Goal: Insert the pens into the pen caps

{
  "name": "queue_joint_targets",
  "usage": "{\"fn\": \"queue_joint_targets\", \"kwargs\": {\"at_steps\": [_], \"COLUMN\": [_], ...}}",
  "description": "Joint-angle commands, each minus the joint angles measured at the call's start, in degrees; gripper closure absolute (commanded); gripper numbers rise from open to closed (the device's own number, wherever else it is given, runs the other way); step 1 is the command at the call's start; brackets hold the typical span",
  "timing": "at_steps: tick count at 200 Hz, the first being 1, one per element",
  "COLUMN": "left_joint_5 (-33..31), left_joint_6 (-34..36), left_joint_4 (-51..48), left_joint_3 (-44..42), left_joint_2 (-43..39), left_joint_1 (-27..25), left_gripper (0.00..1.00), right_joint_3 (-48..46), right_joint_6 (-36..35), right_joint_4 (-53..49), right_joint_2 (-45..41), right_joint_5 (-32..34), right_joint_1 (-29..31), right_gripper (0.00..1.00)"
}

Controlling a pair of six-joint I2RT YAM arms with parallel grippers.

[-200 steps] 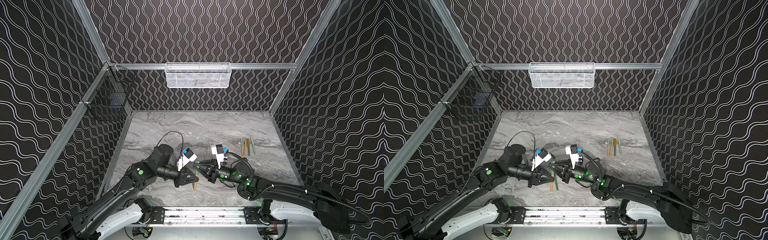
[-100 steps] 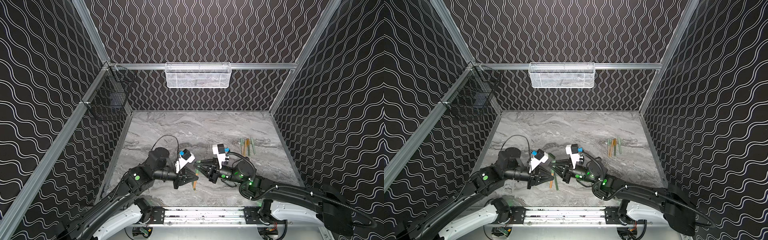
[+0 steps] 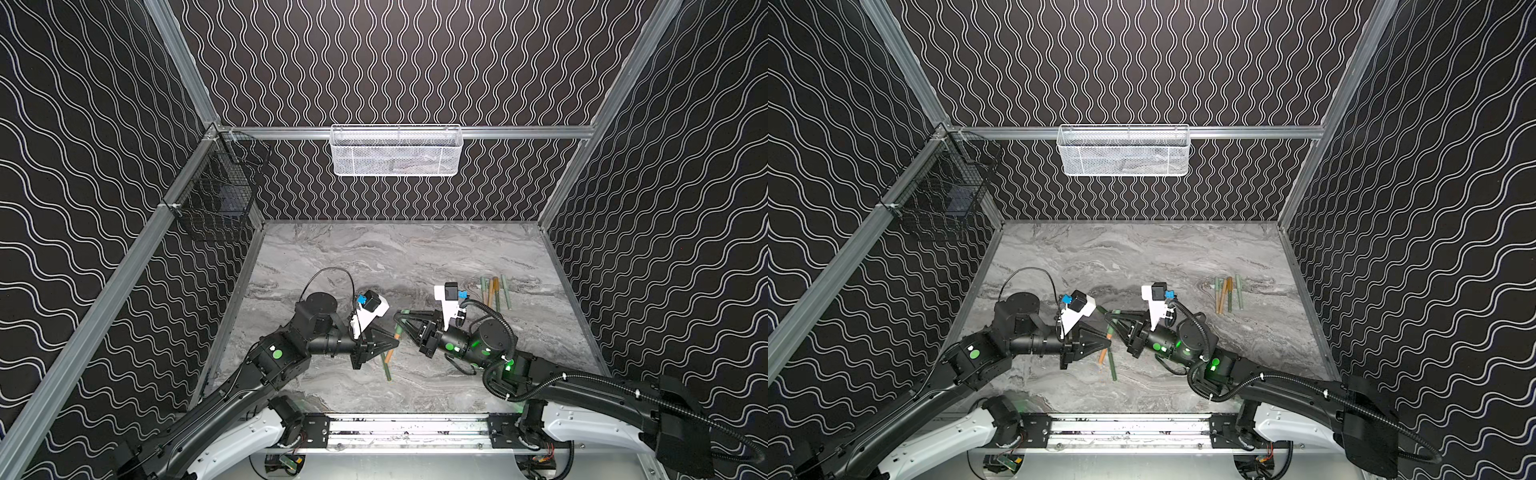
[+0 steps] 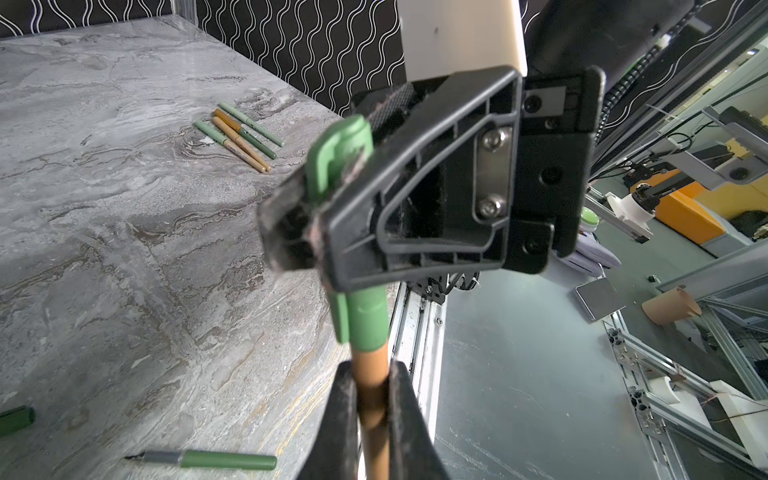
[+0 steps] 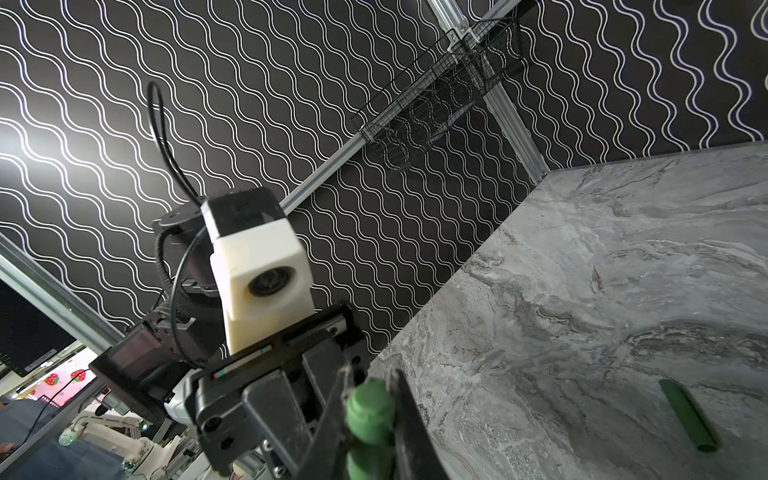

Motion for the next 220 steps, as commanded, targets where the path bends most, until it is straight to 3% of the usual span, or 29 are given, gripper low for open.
{"fn": "queue_joint_targets", "kwargs": {"at_steps": [1, 23, 35, 77, 83, 141, 178, 220], "left_joint_5": [4.30, 4.92, 6.11, 4.46, 3.85, 0.29, 0.07, -2.08], "left_joint_6": [2.19, 1.65, 0.57, 0.04, 0.50, 5.02, 6.33, 8.58], "left_joint_4": [44.02, 41.86, 41.61, 31.13, 28.71, 9.25, 3.10, -4.15], "left_joint_3": [2.15, 1.94, 0.86, -2.10, -2.18, 0.46, 2.10, 3.26], "left_joint_2": [0.10, -0.54, -1.86, -10.71, -12.29, -21.15, -21.16, -20.94], "left_joint_1": [-0.12, -0.13, -0.13, -0.13, -0.12, -0.13, -0.13, -0.13], "left_gripper": [0.96, 0.74, 0.54, 0.12, 0.02, 0.01, 0.01, 0.01], "right_joint_3": [0.17, 2.03, 3.50, 7.11, 8.22, 19.63, 31.08, 40.43], "right_joint_6": [1.03, 0.00, -0.66, -2.52, -3.97, -17.76, -26.53, -30.68], "right_joint_4": [-13.87, -16.20, -18.76, -28.78, -31.18, -49.72, -60.86, -67.32], "right_joint_2": [0.93, 0.04, -0.29, -0.35, 0.14, 13.17, 27.61, 41.55], "right_joint_5": [-0.38, 4.98, 6.36, -0.32, -1.02, -7.01, 0.41, 7.09], "right_joint_1": [0.24, -0.38, -2.59, -18.21, -20.52, -41.14, -45.26, -47.64], "right_gripper": [1.00, 1.00, 1.00, 1.00, 1.00, 1.00, 1.00, 1.00]}}
